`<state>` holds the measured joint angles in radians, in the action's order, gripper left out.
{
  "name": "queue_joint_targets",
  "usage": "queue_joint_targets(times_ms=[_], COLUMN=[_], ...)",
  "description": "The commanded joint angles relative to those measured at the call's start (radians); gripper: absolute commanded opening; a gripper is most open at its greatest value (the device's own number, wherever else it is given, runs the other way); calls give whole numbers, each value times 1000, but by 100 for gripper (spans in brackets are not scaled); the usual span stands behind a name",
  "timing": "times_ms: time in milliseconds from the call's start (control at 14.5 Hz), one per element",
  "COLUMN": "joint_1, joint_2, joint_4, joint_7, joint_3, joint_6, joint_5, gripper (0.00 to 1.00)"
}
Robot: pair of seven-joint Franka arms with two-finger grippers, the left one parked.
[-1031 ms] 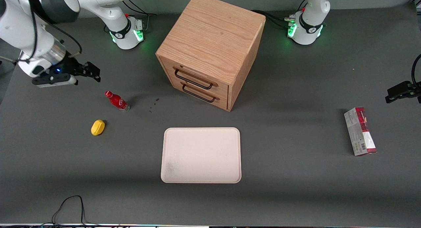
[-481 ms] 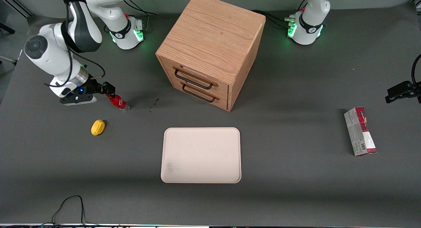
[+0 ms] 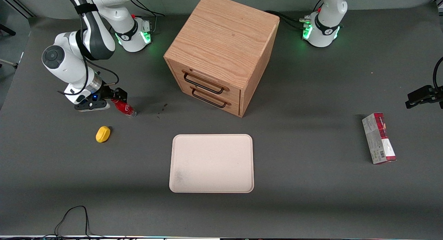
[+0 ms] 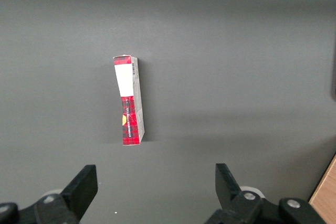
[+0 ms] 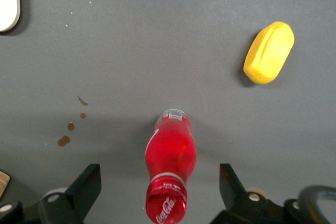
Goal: Place coke bottle on tray
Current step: 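Close the right gripper around the bottle's neck and lift it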
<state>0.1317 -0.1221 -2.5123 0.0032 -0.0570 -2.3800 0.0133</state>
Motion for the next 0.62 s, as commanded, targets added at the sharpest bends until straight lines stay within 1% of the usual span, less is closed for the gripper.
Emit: queue_joint_targets(times_ms=[0,69,138,206,344,412,481,550], joint_1=[13,13,11,11,11,11,11,11], joint_2=[-27,-24,-22,-21,-19,-18,-18,-18], joint_4=[-20,-20,-20,-19,-19,-17,-17,-17], joint_7=[-22,-22,-22,-22,-22,-22,-22,-22], joint_3=[-12,-12,-12,-12,-12,-12,-12,-12], joint_6=[1,2,10,15,18,25,28,30], joint_5=[-3,-3,-3,-3,-3,-3,-3,-3], gripper=[100,100,98,85,53,38,25,18])
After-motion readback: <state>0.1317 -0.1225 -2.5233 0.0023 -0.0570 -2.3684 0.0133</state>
